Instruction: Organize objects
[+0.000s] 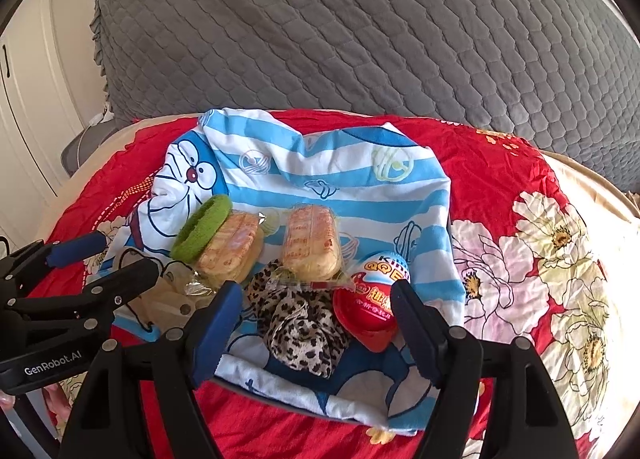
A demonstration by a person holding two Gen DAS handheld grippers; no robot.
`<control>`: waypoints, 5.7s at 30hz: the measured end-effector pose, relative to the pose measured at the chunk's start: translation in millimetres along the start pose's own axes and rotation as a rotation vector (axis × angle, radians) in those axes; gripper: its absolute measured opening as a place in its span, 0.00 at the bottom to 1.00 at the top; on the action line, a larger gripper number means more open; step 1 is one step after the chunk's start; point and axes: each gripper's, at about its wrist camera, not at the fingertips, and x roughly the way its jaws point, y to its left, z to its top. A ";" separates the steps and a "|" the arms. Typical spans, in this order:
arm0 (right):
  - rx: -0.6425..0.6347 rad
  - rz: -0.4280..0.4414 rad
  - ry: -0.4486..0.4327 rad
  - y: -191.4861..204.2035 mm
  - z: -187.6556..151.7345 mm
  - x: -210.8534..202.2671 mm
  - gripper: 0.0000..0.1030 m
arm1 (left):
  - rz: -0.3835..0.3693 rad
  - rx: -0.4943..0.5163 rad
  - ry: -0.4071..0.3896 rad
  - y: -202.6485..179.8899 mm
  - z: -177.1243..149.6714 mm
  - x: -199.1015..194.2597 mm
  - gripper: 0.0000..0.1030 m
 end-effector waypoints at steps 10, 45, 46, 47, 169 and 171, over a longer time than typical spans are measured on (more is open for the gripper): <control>0.020 0.029 -0.022 0.3 -7.0 -12.5 0.74 | -0.001 0.006 0.003 -2.9 -8.3 -8.2 0.77; 0.011 0.025 -0.042 16.1 -45.1 -53.6 0.81 | -0.017 0.001 -0.006 -4.3 -47.3 -45.7 0.77; 0.010 0.023 -0.042 15.9 -45.8 -54.5 0.83 | -0.021 0.001 -0.004 -4.1 -48.4 -46.7 0.77; 0.009 0.022 -0.045 16.1 -47.2 -56.2 0.83 | -0.016 0.003 -0.001 -4.4 -49.8 -47.6 0.77; 0.020 -0.048 -0.031 37.9 -170.1 -88.9 0.89 | -0.018 0.033 -0.002 2.0 -169.1 -71.7 0.77; 0.023 -0.049 -0.035 37.4 -169.8 -89.8 0.89 | -0.010 0.039 -0.012 0.9 -169.6 -72.9 0.77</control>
